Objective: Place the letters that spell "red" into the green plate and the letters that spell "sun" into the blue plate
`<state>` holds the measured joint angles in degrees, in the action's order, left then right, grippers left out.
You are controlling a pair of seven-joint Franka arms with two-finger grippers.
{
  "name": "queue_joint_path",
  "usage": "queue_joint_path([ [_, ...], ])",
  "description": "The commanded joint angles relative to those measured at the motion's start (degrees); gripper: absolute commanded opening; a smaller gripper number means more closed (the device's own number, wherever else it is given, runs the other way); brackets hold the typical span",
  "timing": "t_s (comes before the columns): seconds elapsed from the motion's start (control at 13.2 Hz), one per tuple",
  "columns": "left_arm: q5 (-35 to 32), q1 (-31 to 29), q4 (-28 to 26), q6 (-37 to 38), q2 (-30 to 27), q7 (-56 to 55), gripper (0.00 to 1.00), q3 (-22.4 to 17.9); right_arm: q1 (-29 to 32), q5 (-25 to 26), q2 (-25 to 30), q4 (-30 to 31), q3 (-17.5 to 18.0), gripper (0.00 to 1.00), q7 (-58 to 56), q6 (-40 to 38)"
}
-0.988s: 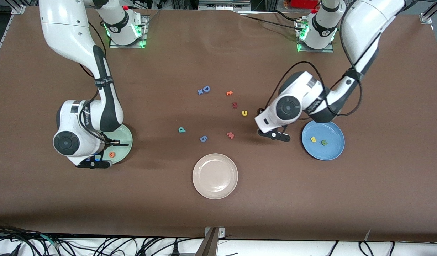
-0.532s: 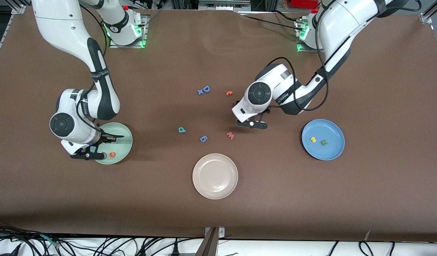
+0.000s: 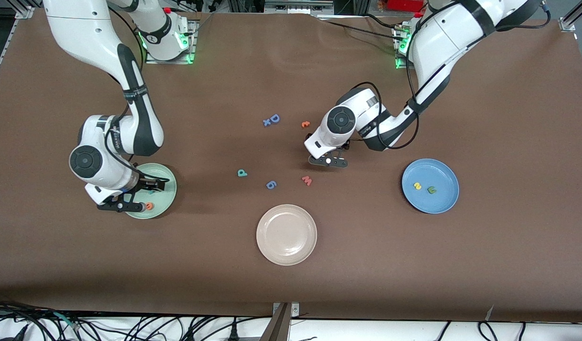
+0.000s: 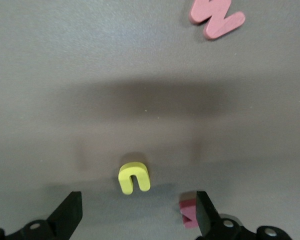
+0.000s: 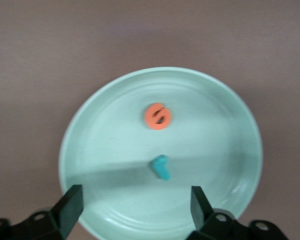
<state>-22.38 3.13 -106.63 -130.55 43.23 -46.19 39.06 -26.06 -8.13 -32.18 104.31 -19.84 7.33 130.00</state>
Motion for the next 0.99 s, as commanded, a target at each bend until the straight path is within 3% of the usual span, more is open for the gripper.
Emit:
queue_joint_path([
  [0.0,-2.14,0.56,0.02,-1.89,0.54,-1.53,0.99,-0.74,-0.39,-0.4,1.25,-0.06,4.53,1.0,9.24,0.52],
  [0.15,-2.14,0.65,0.02,-2.77,1.15,-2.32,0.99,-0.83,-0.57,-0.4,1.16,-0.24,7.52,1.0,14.97,1.22],
  [0.3,-2.14,0.82,-0.07,-2.95,1.33,-2.32,0.88,-0.83,-1.09,-0.4,0.81,-1.03,9.55,1.0,19.54,1.75],
  [0.53,-2.14,0.3,-0.94,-2.87,1.16,-3.98,0.49,-0.74,-3.19,-0.31,-0.5,-2.26,11.57,1.0,26.57,4.2],
  [0.68,-2.14,0.03,-1.39,-2.87,1.07,-7.41,0.12,-0.74,-5.74,-0.31,-1.91,-2.62,11.58,1.0,30.7,6.92],
  [0.76,-2.14,-0.05,-1.39,-2.78,0.98,-7.42,0.06,-0.74,-6.8,-0.31,-2.88,-2.62,11.58,1.0,32.29,8.59],
  [0.91,-2.14,-0.23,-1.3,-2.08,0.46,-7.33,0.05,-0.74,-8.48,-0.31,-4.02,-2.62,11.58,1.0,35.63,11.05],
])
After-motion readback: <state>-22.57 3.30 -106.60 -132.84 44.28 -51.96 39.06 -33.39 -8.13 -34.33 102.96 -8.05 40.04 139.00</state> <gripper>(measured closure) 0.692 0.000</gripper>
